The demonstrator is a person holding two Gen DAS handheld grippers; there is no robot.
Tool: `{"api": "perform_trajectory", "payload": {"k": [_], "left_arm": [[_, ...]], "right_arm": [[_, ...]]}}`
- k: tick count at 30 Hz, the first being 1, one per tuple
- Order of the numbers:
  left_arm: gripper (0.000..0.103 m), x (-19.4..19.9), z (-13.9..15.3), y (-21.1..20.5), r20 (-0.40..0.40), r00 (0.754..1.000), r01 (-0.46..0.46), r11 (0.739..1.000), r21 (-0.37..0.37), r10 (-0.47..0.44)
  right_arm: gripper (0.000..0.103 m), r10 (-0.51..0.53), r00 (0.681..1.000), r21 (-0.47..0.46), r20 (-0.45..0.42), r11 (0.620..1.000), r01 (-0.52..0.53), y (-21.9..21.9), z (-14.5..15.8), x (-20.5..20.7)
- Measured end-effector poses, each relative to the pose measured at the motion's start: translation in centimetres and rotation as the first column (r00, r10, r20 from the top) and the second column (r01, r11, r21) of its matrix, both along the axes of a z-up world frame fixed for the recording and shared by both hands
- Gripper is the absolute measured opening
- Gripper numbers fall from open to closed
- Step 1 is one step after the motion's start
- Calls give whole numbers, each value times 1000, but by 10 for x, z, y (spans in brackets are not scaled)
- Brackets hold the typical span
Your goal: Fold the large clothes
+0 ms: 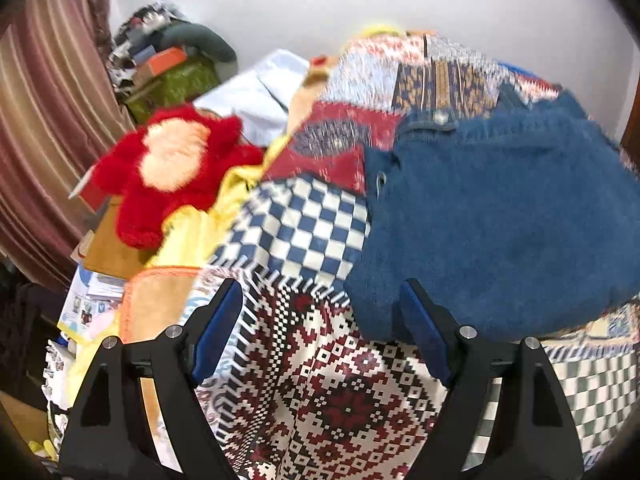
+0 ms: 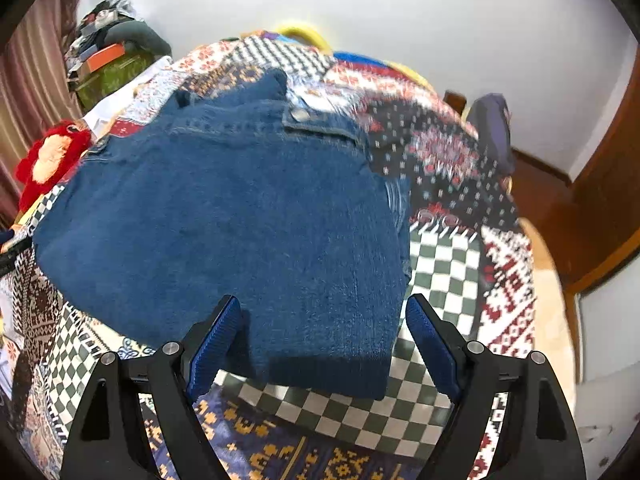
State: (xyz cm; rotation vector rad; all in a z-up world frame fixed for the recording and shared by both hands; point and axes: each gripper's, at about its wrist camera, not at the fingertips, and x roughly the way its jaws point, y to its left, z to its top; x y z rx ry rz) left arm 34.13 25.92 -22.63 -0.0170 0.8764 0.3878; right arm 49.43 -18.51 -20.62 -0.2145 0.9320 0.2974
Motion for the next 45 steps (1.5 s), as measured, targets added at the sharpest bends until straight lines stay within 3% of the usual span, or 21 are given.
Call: {"api": "perform_trajectory", "payload": {"k": [8,15,19,21,26,28,33,36,38,40,45], "left_arm": [[95,-18,42,-23,163,986,54,988,-145,-30],[95,-18,26,-36,181,983,46,950,-309,12],[95,-10,-2,-29,132,990,10,895,-445,55],[95,-5,-21,-23,82,994,-24,854,-521,78],[95,1,-58,-16,44,993,-46,703,-710,109],[95,4,-64,-18,52,993,-31,665,-746,105],[95,24,-80,-21,55,995,-5,571,-821,87],[89,37,-83,-22,67,994,3,567,-824,91],[87,44,-86,-19,74,991,-1,551,-835,114],[79,54,-88,-13,74,988,-12,538,-843,138],[57,74,-84,1,73,985,-31,580,-814,155]], "right_arm": [[83,106,991,117,87,986,-116,39,42,-30],[83,230,969,138,95,961,-241,93,40,-45],[83,286,957,121,50,949,-290,121,17,-45],[83,296,955,116,18,948,-296,130,4,-41],[85,299,951,81,-78,953,-293,144,-34,-26],[92,301,951,81,-74,952,-295,146,-42,-24],[97,307,951,67,-46,950,-304,150,-45,-29],[97,310,950,67,-47,950,-306,150,-43,-29],[97,308,950,68,-53,950,-304,150,-43,-27],[97,303,951,64,-59,952,-300,151,-42,-27],[97,296,953,51,-65,955,-293,152,-38,-28]]}}
